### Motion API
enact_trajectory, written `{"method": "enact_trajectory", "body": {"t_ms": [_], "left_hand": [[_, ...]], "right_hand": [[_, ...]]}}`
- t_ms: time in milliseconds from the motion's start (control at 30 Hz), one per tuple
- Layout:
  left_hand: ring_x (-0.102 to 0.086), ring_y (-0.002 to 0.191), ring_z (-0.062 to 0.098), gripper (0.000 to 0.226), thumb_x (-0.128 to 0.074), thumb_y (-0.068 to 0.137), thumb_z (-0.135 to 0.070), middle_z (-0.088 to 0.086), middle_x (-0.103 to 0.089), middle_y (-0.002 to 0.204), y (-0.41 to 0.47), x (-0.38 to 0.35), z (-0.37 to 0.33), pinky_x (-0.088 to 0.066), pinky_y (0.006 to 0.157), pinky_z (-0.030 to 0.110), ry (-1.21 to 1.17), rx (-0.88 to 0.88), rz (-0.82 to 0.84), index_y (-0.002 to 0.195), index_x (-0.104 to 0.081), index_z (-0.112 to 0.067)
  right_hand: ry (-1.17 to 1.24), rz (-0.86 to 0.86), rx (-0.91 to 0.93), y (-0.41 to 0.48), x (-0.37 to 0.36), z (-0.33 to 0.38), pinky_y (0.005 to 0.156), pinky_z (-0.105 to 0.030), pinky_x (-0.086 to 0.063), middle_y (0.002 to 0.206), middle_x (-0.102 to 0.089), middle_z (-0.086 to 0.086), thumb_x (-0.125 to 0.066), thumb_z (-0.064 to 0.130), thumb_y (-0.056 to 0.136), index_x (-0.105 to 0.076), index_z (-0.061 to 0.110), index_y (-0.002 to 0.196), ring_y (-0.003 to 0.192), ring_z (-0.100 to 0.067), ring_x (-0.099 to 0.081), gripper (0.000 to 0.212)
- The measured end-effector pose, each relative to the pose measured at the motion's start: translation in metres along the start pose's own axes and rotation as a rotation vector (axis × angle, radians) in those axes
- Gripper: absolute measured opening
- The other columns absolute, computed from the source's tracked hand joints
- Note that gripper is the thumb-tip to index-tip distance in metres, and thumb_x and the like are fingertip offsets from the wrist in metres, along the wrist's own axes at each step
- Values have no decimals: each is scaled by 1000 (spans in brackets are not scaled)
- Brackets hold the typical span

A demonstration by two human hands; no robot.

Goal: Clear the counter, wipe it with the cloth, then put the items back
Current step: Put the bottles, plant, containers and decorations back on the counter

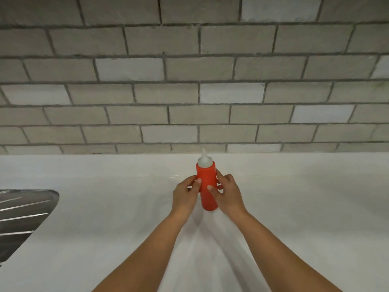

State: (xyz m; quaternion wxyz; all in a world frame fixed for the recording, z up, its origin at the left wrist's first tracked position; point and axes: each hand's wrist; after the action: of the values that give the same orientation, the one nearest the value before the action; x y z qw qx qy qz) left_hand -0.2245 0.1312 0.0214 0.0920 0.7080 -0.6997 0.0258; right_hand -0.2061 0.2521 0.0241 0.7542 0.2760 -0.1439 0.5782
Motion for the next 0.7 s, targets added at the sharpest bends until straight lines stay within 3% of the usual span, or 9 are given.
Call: {"method": "enact_trajectory", "body": {"t_ms": [233,400,567,700], "left_hand": [[-61,94,19,19,-41,99,-29,-6,-64,93,44,2,9,-49,93,43,2,-30,35,98,-60,-30],[-57,95,18,24,-35,100,-30,0,-60,97,73,-2,12,-48,94,41,24,-10,65,90,-56,-28],[-59,101,21,36,-34,100,-36,7,-62,110,97,0,25,-48,95,40,21,18,14,110,-62,-15],[-61,98,22,36,-32,100,-37,8,-64,106,109,10,31,-49,93,40,34,36,-20,103,-63,-17]], "right_hand": [[-89,27,-35,43,-25,3,92,-29,-45,117,-50,-16,-49,15,95,-36,14,143,102,-27,-58,50],[-77,81,-132,71,-35,3,94,-32,-43,122,-46,-18,-40,14,97,-32,13,143,110,-29,-54,46],[-42,137,-153,87,-47,7,92,-33,-43,108,-43,-11,-38,12,95,-38,8,134,100,-26,-52,39],[-37,180,-160,95,-60,13,96,-36,-44,111,-43,-11,-36,13,95,-37,9,135,110,-31,-53,40]]}}
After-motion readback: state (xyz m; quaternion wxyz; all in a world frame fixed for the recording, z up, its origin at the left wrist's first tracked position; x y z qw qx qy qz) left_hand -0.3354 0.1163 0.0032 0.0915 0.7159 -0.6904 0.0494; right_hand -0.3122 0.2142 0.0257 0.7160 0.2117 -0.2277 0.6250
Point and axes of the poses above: each hand's wrist, its own y-axis towards the middle knuckle, its own x-axis out of the back of the hand, z = x × y
